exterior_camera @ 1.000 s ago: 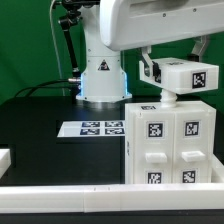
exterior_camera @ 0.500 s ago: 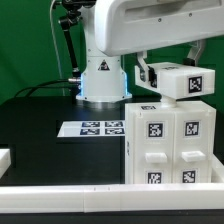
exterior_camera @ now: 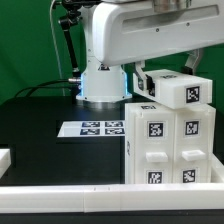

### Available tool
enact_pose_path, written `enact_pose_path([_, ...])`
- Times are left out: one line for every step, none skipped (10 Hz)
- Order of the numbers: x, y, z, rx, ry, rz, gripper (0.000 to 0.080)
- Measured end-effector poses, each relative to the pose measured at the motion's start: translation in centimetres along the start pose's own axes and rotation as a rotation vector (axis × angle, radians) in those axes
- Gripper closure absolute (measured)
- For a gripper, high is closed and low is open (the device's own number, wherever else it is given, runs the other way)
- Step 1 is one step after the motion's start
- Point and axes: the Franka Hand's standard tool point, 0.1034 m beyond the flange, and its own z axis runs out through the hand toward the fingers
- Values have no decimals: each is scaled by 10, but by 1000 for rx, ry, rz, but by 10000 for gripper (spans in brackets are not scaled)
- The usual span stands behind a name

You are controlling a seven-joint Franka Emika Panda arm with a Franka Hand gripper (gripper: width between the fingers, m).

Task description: Assemble cabinet

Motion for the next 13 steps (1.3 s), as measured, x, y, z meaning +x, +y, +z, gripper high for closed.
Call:
enact_pose_path([2,-2,2,-3,9,-2,242])
enact_pose_path([3,-3,4,-6,17,-4,242])
enact_pose_path([4,-3,4,-10,29,-5,242])
enact_pose_path([4,-3,4,-12,36,-5,242])
enact_pose_path([4,-3,4,-13,37,-5,242])
enact_pose_path([4,-3,4,-13,38,-5,242])
enact_pose_path([4,-3,4,-13,38,-5,242])
enact_pose_path([4,-3,4,-13,38,-5,242])
enact_pose_path([4,-3,4,-13,38,-5,242])
enact_pose_path([4,-3,4,-13,38,-5,242])
enact_pose_path([4,-3,4,-13,37,-5,242])
enact_pose_path([4,-3,4,-13,38,3,242])
enact_pose_path([4,-3,4,-12,38,21,242])
